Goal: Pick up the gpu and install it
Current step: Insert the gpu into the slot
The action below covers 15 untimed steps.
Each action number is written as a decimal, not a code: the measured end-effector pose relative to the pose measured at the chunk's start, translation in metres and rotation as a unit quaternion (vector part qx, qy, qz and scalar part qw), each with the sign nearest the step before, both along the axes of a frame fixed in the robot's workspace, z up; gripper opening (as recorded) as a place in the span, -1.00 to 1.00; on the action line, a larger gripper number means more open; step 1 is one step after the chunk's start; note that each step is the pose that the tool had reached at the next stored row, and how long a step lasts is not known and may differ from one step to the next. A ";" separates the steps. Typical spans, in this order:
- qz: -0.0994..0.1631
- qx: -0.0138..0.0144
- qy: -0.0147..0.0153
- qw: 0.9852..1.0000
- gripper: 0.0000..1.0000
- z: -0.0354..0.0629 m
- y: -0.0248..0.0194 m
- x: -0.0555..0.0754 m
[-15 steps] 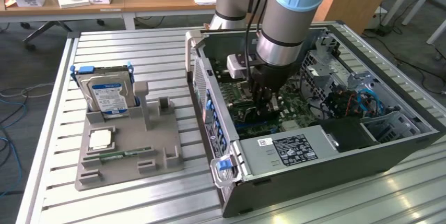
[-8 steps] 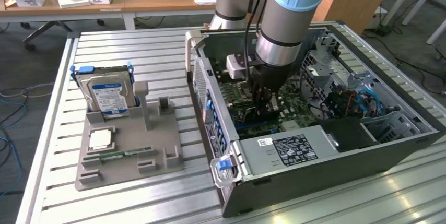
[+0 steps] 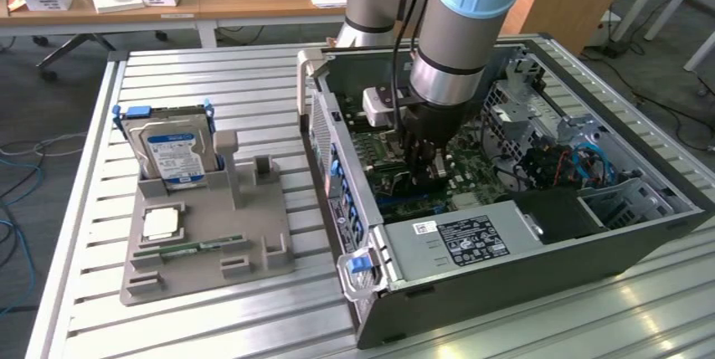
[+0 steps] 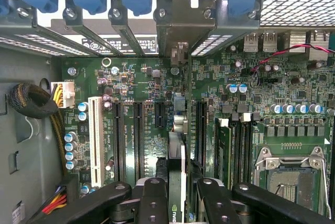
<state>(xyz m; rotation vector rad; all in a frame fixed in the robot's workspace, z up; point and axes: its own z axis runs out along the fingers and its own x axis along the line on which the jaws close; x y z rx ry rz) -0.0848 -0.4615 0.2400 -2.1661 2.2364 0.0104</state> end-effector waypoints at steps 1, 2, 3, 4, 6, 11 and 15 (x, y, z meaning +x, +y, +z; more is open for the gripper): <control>0.000 0.000 0.000 1.000 -0.47 0.0000 0.0000 0.000; 0.000 0.000 0.000 1.000 -0.47 0.0000 0.0000 0.000; 0.000 0.000 0.000 1.000 -0.47 0.0000 0.0000 0.000; 0.000 0.000 0.000 1.000 -0.47 0.0000 0.0000 0.000; 0.000 0.000 0.000 1.000 -0.47 0.0000 -0.0004 0.000; 0.000 0.000 0.000 1.000 -0.47 -0.0006 -0.0016 0.000; 0.000 0.000 0.000 1.000 -0.47 -0.0009 -0.0016 0.000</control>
